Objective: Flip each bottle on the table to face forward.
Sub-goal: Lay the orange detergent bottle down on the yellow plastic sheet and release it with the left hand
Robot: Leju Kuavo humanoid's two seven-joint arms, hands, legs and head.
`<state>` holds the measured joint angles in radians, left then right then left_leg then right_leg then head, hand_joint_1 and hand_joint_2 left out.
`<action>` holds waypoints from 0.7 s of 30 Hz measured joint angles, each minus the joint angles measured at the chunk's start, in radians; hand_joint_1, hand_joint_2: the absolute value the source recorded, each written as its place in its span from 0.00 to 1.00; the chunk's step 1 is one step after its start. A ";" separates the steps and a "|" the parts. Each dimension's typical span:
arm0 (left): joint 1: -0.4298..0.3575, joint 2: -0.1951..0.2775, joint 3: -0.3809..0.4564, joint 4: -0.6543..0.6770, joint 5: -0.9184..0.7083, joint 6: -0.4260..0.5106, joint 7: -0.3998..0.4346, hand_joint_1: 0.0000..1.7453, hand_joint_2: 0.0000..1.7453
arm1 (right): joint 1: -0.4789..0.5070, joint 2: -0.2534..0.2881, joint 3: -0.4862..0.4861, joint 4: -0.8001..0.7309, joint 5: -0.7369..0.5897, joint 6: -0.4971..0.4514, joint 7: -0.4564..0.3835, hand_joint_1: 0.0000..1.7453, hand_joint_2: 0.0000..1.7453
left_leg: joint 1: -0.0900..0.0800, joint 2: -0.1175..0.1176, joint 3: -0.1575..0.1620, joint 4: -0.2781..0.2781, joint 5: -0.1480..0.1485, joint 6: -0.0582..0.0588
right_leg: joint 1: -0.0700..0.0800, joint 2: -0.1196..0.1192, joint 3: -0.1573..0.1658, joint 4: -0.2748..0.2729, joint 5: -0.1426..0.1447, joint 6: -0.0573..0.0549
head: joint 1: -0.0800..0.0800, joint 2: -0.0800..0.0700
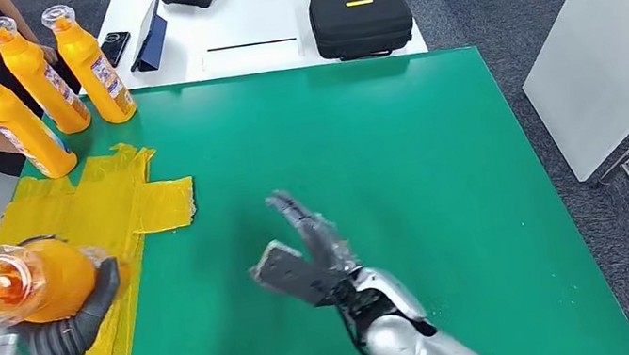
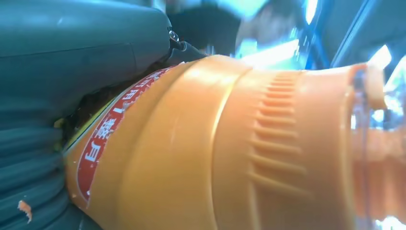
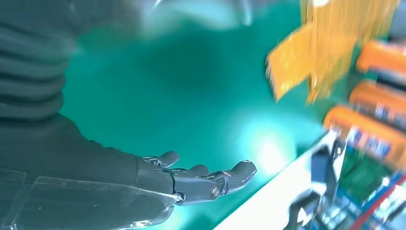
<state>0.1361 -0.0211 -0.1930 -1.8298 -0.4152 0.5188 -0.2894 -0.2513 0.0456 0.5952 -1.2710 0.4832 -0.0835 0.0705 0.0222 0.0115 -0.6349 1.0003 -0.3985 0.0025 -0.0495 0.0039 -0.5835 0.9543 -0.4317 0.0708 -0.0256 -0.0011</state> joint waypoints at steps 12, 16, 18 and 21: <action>-0.061 0.064 0.078 0.263 -0.695 0.154 0.188 1.00 1.00 | 0.136 -0.103 -0.141 -0.253 -0.079 0.014 -0.046 0.00 0.00 | 0.000 -0.001 0.000 0.000 0.000 0.000 | 0.000 -0.002 0.000 0.000 0.000 0.000 | 0.000 0.000; -0.123 0.088 0.066 0.422 -0.936 0.135 0.298 0.32 0.50 | 0.164 -0.128 -0.161 -0.307 -0.115 0.017 -0.070 0.00 0.00 | 0.000 -0.002 0.000 0.000 0.000 0.000 | 0.000 -0.003 0.000 0.000 0.000 0.000 | 0.000 0.000; -0.146 0.100 0.048 0.507 -0.989 0.133 0.325 0.00 0.00 | 0.188 -0.140 -0.171 -0.338 -0.128 0.024 -0.082 0.00 0.00 | 0.000 -0.002 0.000 0.000 0.000 0.000 | 0.000 -0.003 0.000 0.000 0.000 0.000 | 0.000 0.000; -0.160 0.112 0.023 0.599 -1.033 0.122 0.363 0.00 0.00 | 0.218 -0.150 -0.183 -0.377 -0.136 0.033 -0.091 0.00 0.00 | 0.000 -0.001 -0.001 0.000 0.000 0.000 | 0.000 -0.002 0.000 0.000 0.000 0.000 | 0.000 0.000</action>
<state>-0.0236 0.0908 -0.1704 -1.2310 -1.4479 0.6412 0.0734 -0.0333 -0.1048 0.4124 -1.6480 0.3472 -0.0510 -0.0207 0.0220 0.0101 -0.6355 1.0004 -0.3983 0.0026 -0.0495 0.0015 -0.5838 0.9543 -0.4317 0.0709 -0.0257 -0.0011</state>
